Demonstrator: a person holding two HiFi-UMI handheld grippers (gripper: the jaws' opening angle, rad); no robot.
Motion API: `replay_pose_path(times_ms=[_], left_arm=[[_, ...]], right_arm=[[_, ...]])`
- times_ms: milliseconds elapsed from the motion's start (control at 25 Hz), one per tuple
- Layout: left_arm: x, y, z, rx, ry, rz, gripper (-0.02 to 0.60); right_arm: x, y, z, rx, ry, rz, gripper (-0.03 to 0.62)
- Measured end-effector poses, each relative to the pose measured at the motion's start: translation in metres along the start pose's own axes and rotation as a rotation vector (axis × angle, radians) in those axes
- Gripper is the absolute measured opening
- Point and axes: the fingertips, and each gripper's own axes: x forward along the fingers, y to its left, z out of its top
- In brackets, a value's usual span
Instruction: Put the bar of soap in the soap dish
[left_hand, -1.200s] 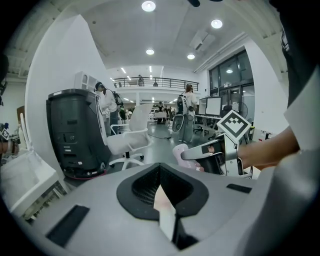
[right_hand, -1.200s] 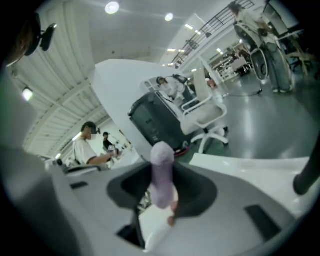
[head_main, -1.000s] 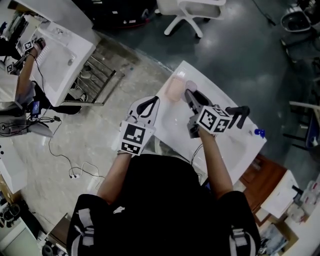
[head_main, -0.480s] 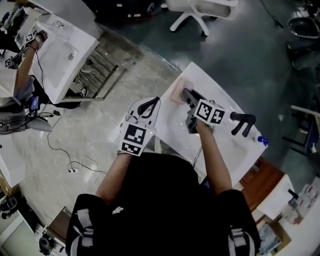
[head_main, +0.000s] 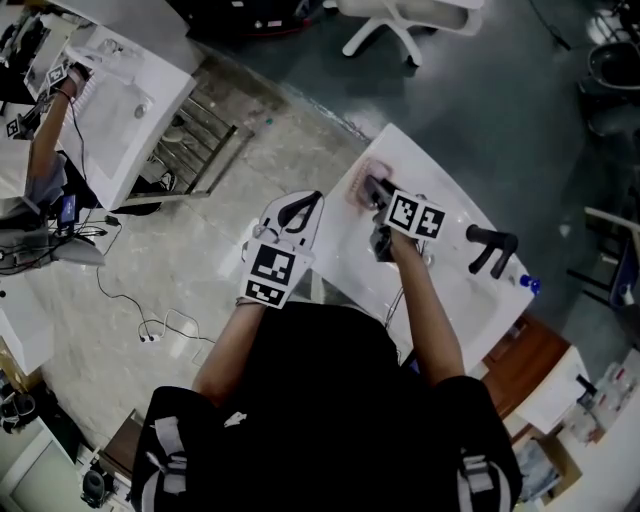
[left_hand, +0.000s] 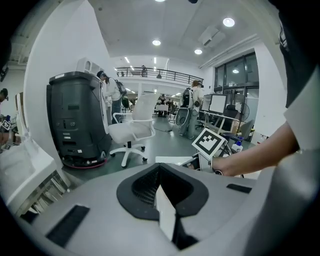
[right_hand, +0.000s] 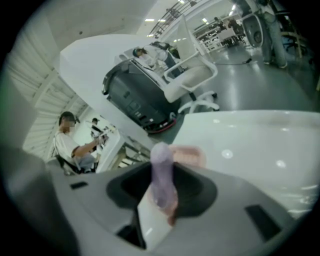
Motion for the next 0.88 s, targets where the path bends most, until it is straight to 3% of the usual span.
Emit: replay_pose_path(times_ms=[880], left_arm=[[0.001,0.013,-0.005,-0.013,0.011,-0.034,0.025]], right_arm=[[0.004,-0.003,-0.001,0.033,0.008,-0.058,0.163]])
